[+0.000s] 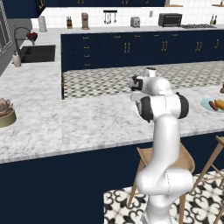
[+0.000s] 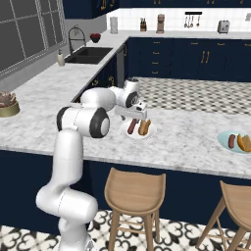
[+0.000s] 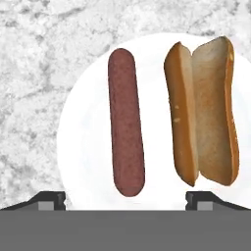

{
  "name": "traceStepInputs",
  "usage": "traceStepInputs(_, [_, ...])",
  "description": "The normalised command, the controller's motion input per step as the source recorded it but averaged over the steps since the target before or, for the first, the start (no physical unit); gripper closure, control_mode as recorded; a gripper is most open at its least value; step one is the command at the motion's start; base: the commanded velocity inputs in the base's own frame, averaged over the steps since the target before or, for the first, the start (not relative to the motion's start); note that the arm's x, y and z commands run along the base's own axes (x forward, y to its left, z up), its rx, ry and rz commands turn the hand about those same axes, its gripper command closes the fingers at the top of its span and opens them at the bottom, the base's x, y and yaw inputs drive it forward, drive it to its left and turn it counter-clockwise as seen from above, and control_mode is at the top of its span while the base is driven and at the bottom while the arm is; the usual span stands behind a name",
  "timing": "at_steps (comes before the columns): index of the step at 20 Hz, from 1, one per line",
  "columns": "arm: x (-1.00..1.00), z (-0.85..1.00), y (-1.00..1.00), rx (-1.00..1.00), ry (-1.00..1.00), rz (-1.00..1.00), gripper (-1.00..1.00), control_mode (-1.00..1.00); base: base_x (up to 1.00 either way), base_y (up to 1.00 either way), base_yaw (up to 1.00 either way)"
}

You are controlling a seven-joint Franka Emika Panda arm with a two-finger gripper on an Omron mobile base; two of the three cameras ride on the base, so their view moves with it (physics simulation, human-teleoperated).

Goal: Place one bun and one sausage from the bowl on each plate.

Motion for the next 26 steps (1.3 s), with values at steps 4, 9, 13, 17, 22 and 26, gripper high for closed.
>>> traceStepInputs(4, [-0.65, 0.32, 0.27, 0.0, -0.18, 0.0, -1.0, -1.0, 0.0, 0.0, 0.0])
traceStepInputs(9, [-0.75, 0.79, 0.25, 0.0, -0.04, 0.0, -1.0, -1.0, 0.0, 0.0, 0.0])
traceStepInputs(13, [-0.68, 0.99, 0.18, 0.0, -0.01, 0.0, -1.0, -1.0, 0.0, 0.0, 0.0])
traceStepInputs(17, [-0.99, 0.77, 0.39, -0.06, -0.03, 0.01, -1.0, -1.0, 0.0, 0.0, 0.0])
traceStepInputs(22, [-1.0, 0.53, 0.2, -0.06, -0.05, 0.01, -1.0, -1.0, 0.0, 0.0, 0.0])
traceStepInputs(26, [-1.0, 0.38, -0.02, 0.0, -0.15, 0.0, -1.0, -1.0, 0.0, 0.0, 0.0])
